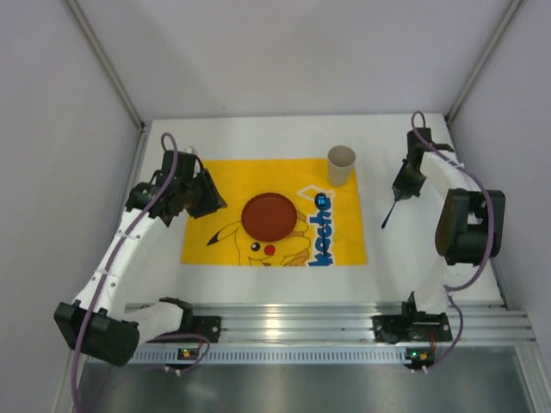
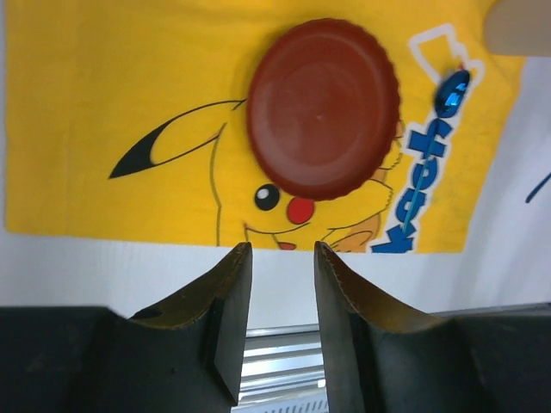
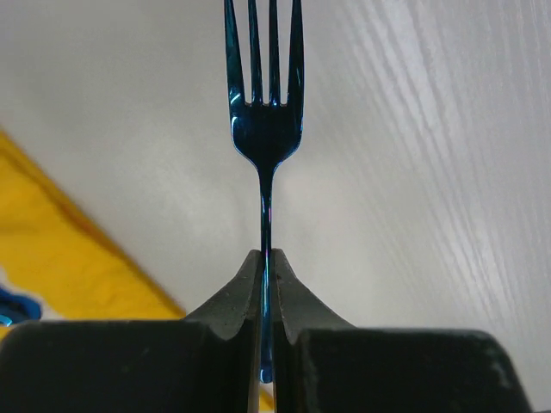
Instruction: Set the dinner table for one person
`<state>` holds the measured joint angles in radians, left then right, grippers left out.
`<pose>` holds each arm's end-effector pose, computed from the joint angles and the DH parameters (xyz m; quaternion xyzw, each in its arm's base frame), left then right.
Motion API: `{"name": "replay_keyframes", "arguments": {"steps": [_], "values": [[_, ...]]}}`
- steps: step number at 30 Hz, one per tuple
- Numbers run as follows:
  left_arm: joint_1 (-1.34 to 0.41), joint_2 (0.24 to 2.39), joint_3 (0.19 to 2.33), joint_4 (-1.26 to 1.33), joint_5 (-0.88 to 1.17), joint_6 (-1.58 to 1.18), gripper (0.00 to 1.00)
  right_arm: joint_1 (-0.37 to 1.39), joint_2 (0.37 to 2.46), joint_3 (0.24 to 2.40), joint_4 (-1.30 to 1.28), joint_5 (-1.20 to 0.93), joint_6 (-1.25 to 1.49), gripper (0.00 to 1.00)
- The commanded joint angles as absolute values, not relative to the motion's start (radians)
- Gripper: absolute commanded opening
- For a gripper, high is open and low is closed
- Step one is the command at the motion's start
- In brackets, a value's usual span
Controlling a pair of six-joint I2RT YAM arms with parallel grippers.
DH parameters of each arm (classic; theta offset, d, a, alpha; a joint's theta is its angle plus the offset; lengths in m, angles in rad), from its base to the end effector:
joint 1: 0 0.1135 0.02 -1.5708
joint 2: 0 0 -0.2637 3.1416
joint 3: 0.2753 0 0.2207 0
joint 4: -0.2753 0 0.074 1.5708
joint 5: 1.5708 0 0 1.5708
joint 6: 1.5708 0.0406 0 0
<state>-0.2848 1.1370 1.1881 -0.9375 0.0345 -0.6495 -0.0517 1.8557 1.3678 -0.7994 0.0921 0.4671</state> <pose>0.1826 -0.0549 0.3348 -0.1651 0.9273 -0.1656 0.2922 0.3412 -0.0214 0.2101 0.2600 0.9542 -0.0155 0.1475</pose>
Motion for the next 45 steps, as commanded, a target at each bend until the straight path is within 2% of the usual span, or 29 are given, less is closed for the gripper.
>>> {"name": "replay_keyframes", "arguments": {"steps": [1, 6, 11, 16, 29, 31, 33, 34, 36, 43, 44, 45], "values": [[-0.305, 1.192, 1.284, -0.779, 0.202, -0.604, 0.41, 0.032, 1.619, 1.414, -0.880, 0.057, 0.485, 0.00], [-0.408, 1.323, 1.394, -0.648, 0.317, -0.623, 0.42, 0.139, 1.447, 1.457, -0.983, 0.022, 0.564, 0.00], [-0.604, 1.487, 1.497, -0.468, 0.481, -0.650, 0.43, 0.280, 1.350, 1.477, -1.014, -0.060, 0.679, 0.00], [-0.794, 1.591, 1.606, -0.384, 0.488, -0.661, 0.43, 0.313, 1.215, 1.433, -0.973, -0.147, 0.778, 0.00], [-0.919, 1.661, 1.609, -0.362, 0.465, -0.650, 0.42, 0.318, 1.115, 1.419, -1.005, -0.164, 0.839, 0.00], [-0.925, 1.664, 1.606, -0.364, 0.453, -0.649, 0.36, 0.318, 1.114, 1.424, -1.006, -0.170, 0.845, 0.00], [-0.925, 1.672, 1.605, -0.364, 0.451, -0.652, 0.23, 0.318, 1.114, 1.425, -1.005, -0.181, 0.848, 0.00], [-0.925, 1.674, 1.605, -0.365, 0.453, -0.653, 0.09, 0.319, 1.118, 1.428, -1.003, -0.184, 0.851, 0.00], [-0.925, 1.684, 1.608, -0.364, 0.463, -0.655, 0.00, 0.318, 1.118, 1.428, -1.000, -0.189, 0.856, 0.00], [-0.923, 1.661, 1.579, -0.368, 0.453, -0.652, 0.00, 0.318, 1.153, 1.463, -0.963, -0.221, 0.855, 0.00], [-0.923, 1.639, 1.571, -0.374, 0.434, -0.646, 0.00, 0.318, 1.161, 1.477, -0.963, -0.225, 0.848, 0.06], [-0.920, 1.628, 1.568, -0.382, 0.395, -0.634, 0.00, 0.318, 1.175, 1.506, -0.962, -0.232, 0.839, 0.21]]}}
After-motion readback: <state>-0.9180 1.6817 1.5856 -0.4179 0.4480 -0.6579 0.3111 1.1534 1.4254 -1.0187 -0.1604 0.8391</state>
